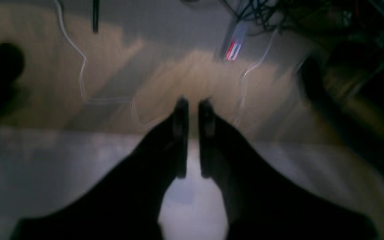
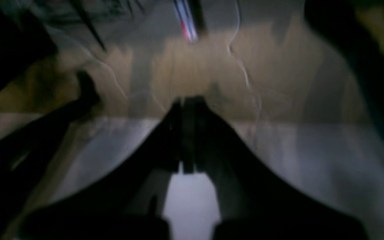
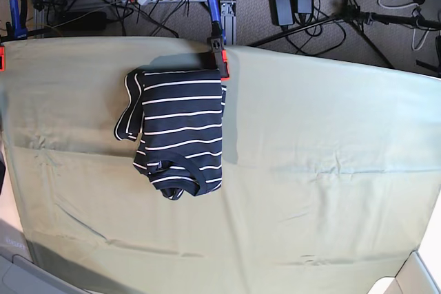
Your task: Fold the T-shirt properly
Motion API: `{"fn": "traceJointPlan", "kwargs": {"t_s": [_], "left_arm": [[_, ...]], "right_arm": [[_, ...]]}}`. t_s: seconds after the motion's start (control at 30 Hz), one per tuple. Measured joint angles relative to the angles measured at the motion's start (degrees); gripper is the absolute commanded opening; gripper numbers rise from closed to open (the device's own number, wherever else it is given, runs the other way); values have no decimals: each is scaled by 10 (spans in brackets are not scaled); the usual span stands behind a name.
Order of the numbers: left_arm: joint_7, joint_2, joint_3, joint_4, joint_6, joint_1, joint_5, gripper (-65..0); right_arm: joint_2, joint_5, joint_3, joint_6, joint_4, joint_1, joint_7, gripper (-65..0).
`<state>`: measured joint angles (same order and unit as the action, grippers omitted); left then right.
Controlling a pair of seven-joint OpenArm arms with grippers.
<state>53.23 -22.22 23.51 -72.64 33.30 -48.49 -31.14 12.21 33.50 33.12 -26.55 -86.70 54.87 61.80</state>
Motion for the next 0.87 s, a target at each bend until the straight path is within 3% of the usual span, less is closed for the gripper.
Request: {"fn": "traceJointPlan", "kwargs": {"t_s": [0.17,0.37,0.57,0.73,0.87], "left_arm": [[-7,-3,-156,105,-50,108,72,-595],[-1,7,-301,310,-54,291,73,-621],[-43,53,-440,473,-55,437,73,-622],[-54,88,-527,498,-59,501,76,-622],[-55,113,-547,498,-80,513,77,-621]], "right_arm": [[20,-75,-100,17,177,-99,-6,-650],[16,-88,-188,50,378,-251,-10,-650],[10,-89,-201,53,499,-360,-15,-650],[1,-91,-201,54,517,-419,-13,-650],[-1,-105,-201,54,518,-460,-11,-650]]}}
